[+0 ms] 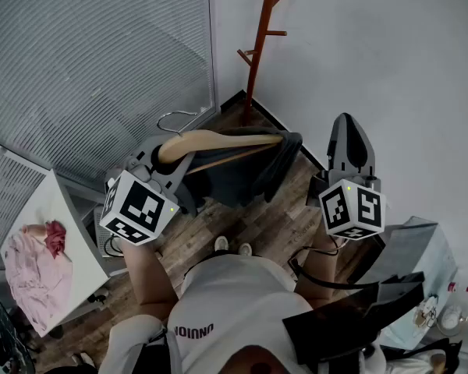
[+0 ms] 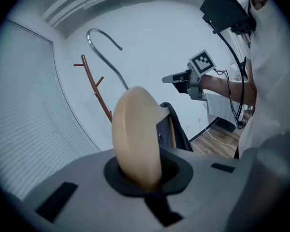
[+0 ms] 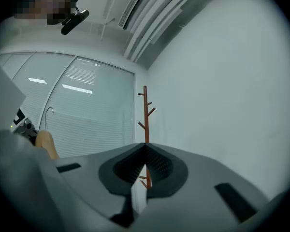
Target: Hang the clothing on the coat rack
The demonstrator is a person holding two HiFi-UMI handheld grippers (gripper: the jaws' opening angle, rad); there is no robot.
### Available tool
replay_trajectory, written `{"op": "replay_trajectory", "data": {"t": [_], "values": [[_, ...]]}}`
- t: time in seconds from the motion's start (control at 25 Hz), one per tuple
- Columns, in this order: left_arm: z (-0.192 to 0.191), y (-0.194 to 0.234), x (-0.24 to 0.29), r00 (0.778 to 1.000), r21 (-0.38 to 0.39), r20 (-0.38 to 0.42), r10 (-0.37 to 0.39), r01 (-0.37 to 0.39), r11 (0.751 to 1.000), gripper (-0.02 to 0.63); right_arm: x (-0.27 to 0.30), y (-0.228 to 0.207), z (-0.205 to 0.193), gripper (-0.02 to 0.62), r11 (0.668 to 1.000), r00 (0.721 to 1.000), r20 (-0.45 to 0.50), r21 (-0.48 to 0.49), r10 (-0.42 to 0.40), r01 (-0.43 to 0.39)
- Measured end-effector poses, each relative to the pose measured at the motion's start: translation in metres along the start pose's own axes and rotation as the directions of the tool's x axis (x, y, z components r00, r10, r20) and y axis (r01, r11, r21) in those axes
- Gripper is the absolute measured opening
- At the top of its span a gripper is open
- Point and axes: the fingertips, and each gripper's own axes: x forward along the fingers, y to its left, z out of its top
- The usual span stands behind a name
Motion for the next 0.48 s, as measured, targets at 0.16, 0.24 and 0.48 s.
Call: {"op": "replay_trajectory", "data": {"t": [0.16,0.24,0.48], "values": [[-0.002,0.001,-0.001,1.000,-0.001,0.003,0.003,-0.003,1.000,0.020,0.002,0.005,-0.006,0.020,1.000,1.000,-0.019,-0.018,0.002,-0.002],[-0.003,0.000,-0.001,1.000,-0.002,0.005,0.000,0.000,1.000,0.020,0.002,0.008,-0.008,0.020,1.000,1.000,-0.025,-0.026,0.004,-0.005],[-0.007,-0.002,-0.002,1.000,-0.009,0.015,-0.011,0.011,1.000,0.019,0.002,0.013,-0.010,0.020,0.999,0.999,-0.037,-0.036,0.006,-0.007]]}}
